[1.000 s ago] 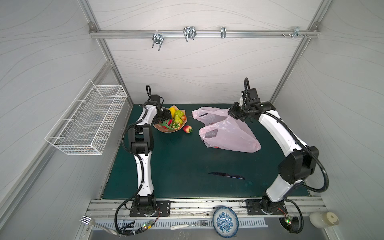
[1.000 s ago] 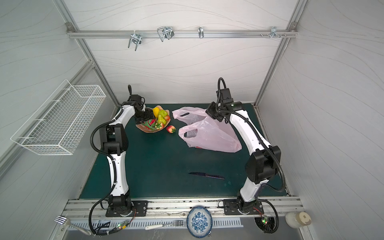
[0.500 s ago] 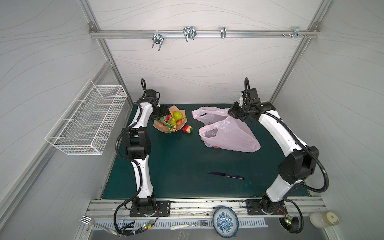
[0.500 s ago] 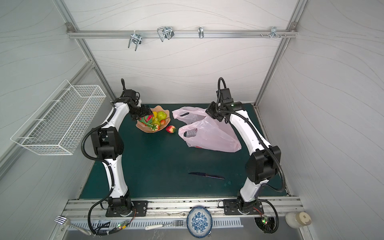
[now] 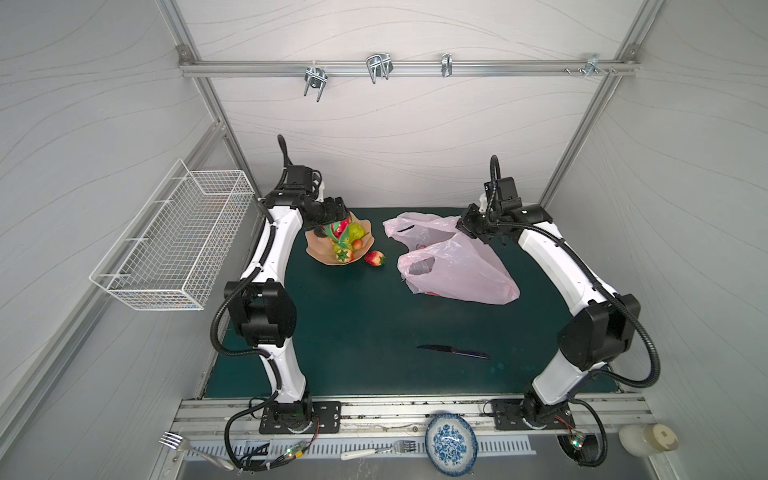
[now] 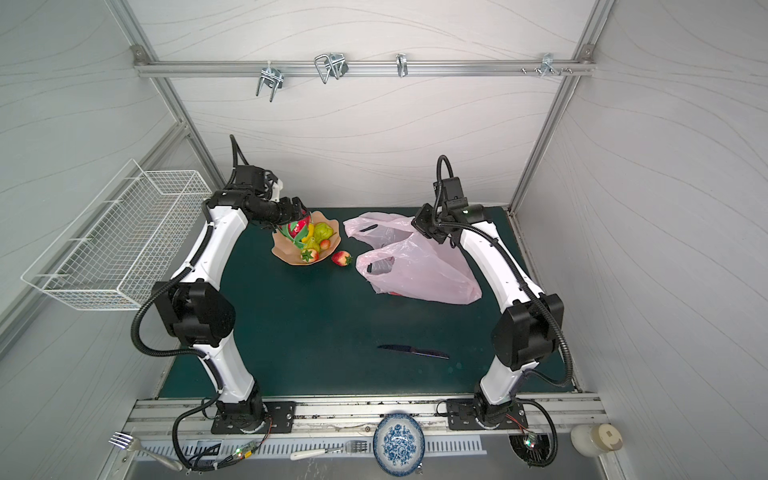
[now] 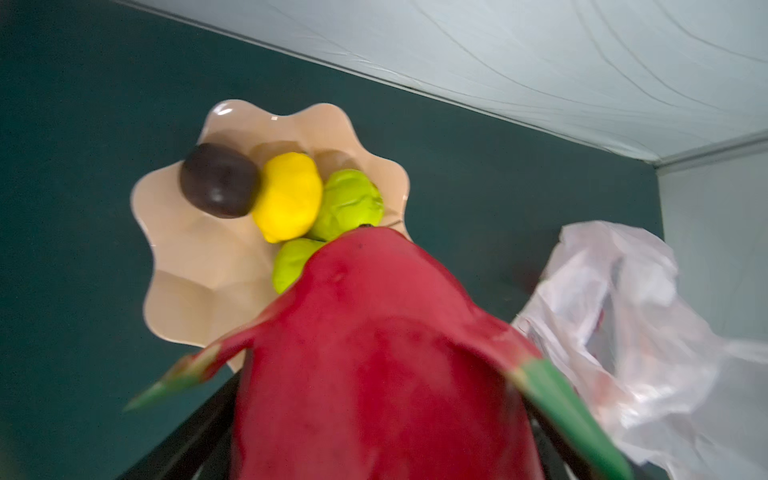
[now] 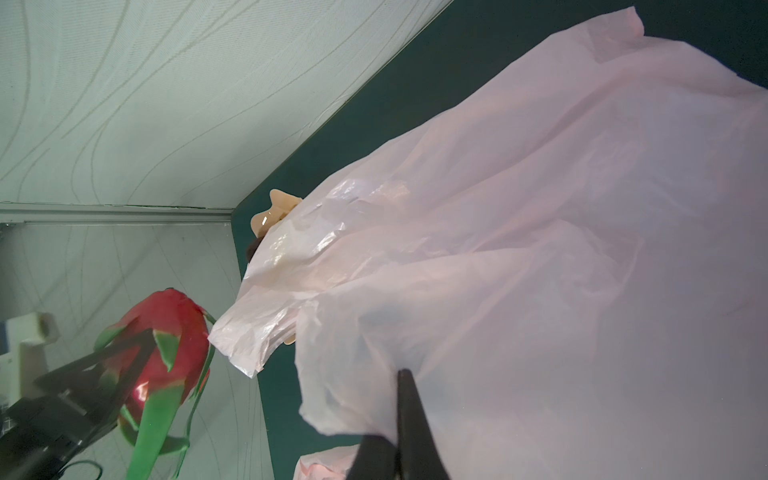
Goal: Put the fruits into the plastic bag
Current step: 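Carry the dragon fruit with the left gripper toward the bag opening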
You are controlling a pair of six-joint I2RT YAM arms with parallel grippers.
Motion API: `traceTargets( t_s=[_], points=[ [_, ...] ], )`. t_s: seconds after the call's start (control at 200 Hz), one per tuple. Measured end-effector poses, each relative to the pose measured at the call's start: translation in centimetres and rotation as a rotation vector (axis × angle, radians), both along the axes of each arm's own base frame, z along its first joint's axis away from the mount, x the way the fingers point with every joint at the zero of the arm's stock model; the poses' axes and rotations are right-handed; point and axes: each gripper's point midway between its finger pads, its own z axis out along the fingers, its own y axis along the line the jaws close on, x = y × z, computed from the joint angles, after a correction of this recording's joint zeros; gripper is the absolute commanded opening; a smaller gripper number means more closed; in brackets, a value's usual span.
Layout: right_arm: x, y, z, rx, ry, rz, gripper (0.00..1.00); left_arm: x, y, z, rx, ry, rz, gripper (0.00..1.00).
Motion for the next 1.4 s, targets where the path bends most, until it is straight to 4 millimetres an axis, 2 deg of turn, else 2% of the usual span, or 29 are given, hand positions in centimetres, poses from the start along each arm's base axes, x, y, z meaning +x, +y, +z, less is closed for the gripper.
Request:
traceTargets(
  t_s=[0.11, 0.22, 0.355, 0.685, 0.82, 1.005, 1.281, 1.401],
  points=[
    [-0.1, 0.0, -0.2, 0.000, 0.006, 0.001, 0.00, -2.1, -5.0, 1.4, -0.006, -0.044, -0.106, 0.35],
    [-0.2, -0.1, -0.3, 0.002, 0.008, 0.003, 0.00, -4.2, -8.7, 1.2, 0.020, -0.067, -0.180, 0.35],
    [-0.4, -0.1, -0.5, 0.002, 0.011, 0.003, 0.00, -6.0, -11.6, 0.2, 0.109, -0.113, -0.238, 0.34],
    [-1.3, -0.3, -0.8, 0.008, 0.021, 0.008, 0.00, -7.9, -18.0, -2.1, 0.236, -0.282, -0.420, 0.33],
    [-1.5, -0.3, -1.0, 0.013, 0.025, 0.008, 0.00, -8.5, -19.2, -3.6, 0.259, -0.305, -0.460, 0.33],
    [-1.9, -0.3, -1.2, 0.018, 0.030, 0.011, 0.00, -9.0, -18.9, -6.1, 0.293, -0.289, -0.497, 0.33],
    [-2.4, -0.3, -1.5, 0.038, 0.049, -0.004, 0.00, -10.9, -20.9, -8.4, 0.190, -0.257, -0.587, 0.32],
    [-2.6, -0.3, -1.8, 0.064, 0.064, -0.022, 0.00, -11.4, -21.8, -8.7, 0.122, -0.230, -0.598, 0.31]
  ],
)
